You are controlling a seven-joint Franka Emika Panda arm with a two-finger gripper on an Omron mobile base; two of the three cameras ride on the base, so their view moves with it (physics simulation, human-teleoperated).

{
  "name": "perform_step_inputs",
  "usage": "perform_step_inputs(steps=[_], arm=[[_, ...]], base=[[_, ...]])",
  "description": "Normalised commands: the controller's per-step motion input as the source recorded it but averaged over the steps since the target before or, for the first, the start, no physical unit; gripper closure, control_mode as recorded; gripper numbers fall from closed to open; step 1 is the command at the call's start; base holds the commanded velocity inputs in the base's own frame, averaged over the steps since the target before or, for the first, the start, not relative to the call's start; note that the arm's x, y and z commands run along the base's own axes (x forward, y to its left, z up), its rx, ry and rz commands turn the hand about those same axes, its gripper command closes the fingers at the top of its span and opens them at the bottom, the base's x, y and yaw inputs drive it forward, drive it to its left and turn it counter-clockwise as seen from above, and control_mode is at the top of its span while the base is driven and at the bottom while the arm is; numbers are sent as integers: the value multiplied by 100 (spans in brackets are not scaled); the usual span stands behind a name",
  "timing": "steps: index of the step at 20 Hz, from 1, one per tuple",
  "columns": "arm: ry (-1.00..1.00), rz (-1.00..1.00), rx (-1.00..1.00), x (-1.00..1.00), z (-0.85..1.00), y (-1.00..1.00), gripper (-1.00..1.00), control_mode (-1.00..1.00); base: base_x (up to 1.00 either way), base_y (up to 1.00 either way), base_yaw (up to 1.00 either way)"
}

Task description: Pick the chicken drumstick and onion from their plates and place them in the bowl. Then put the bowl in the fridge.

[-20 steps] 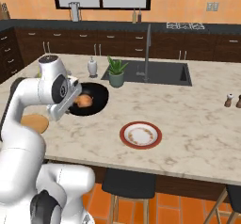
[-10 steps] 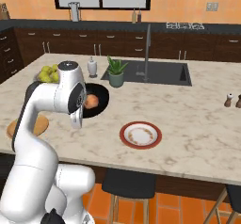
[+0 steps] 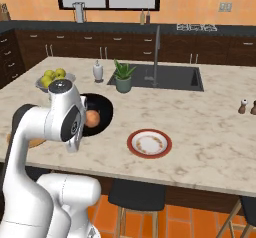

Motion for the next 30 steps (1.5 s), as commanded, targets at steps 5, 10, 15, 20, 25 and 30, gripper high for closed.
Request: perform_step_inputs(steps=[5, 10, 15, 20, 25, 30], arm=[[7, -14, 8, -11, 3, 0, 100, -100], [18, 10, 1, -2, 15, 0, 100, -100], [2, 2, -3, -29, 0, 0, 100, -100], [-1, 0, 0, -9, 0, 0, 100, -100], [0, 0, 0, -11, 0, 0, 100, -100], [0, 0, 0, 0, 0, 0, 100, 100]], base=[[0, 0, 0], [0, 0, 0], [0, 0, 0], [0, 0, 0], [0, 0, 0], [-75, -6, -7]])
